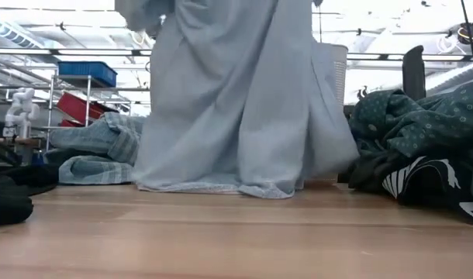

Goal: Sort clothes
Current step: Put the light blue shirt into the white bin

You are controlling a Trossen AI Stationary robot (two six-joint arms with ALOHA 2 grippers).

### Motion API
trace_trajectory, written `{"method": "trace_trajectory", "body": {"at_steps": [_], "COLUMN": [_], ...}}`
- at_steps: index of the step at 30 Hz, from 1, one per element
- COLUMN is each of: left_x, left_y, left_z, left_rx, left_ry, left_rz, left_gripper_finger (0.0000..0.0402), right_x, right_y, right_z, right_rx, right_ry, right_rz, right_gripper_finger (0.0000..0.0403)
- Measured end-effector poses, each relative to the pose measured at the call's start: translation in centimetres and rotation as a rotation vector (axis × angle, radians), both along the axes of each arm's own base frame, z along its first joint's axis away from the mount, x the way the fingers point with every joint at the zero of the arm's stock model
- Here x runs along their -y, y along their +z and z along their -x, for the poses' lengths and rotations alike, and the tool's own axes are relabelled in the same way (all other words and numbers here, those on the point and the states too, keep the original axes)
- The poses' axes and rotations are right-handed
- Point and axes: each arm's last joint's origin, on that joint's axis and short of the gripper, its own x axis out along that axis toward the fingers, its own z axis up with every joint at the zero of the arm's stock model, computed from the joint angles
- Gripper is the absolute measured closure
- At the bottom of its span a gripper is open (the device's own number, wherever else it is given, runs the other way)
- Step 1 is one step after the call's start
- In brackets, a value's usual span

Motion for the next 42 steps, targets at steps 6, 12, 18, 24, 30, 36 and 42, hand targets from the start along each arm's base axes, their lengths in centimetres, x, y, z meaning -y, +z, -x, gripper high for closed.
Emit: {"method": "trace_trajectory", "body": {"at_steps": [6, 12, 18, 24, 30, 36, 42], "left_x": [6.2, 12.0, 16.9, 20.0, 20.2, 16.5, 11.0], "left_y": [-3.2, -7.3, -10.7, -12.6, -13.7, -16.2, -18.5], "left_z": [-0.1, 0.8, 2.5, 4.4, 3.8, 0.9, -1.0], "left_rx": [0.004, 0.038, 0.06, 0.09, 0.072, 0.04, -0.06], "left_ry": [-0.142, -0.271, -0.38, -0.457, -0.444, -0.344, -0.238], "left_rz": [0.007, 0.046, 0.078, 0.126, 0.099, 0.063, 0.24], "left_gripper_finger": [0.0395, 0.0395, 0.0395, 0.0395, 0.0395, 0.0396, 0.0398], "right_x": [-2.5, -7.5, -14.6, -22.3, -23.1, -19.2, -16.2], "right_y": [-2.0, -4.6, -9.6, -13.8, -16.1, -18.5, -21.0], "right_z": [1.9, 1.7, 1.7, 2.7, 1.7, -0.3, -1.8], "right_rx": [-0.249, -0.441, -0.572, -0.482, -0.466, -0.625, -0.791], "right_ry": [0.169, 0.318, 0.248, 0.218, -0.021, -0.212, -0.326], "right_rz": [-0.111, -0.187, -0.201, -0.238, -0.19, -0.227, -0.296], "right_gripper_finger": [0.0403, 0.0403, 0.0403, 0.0403, 0.0403, 0.0403, 0.0403]}}
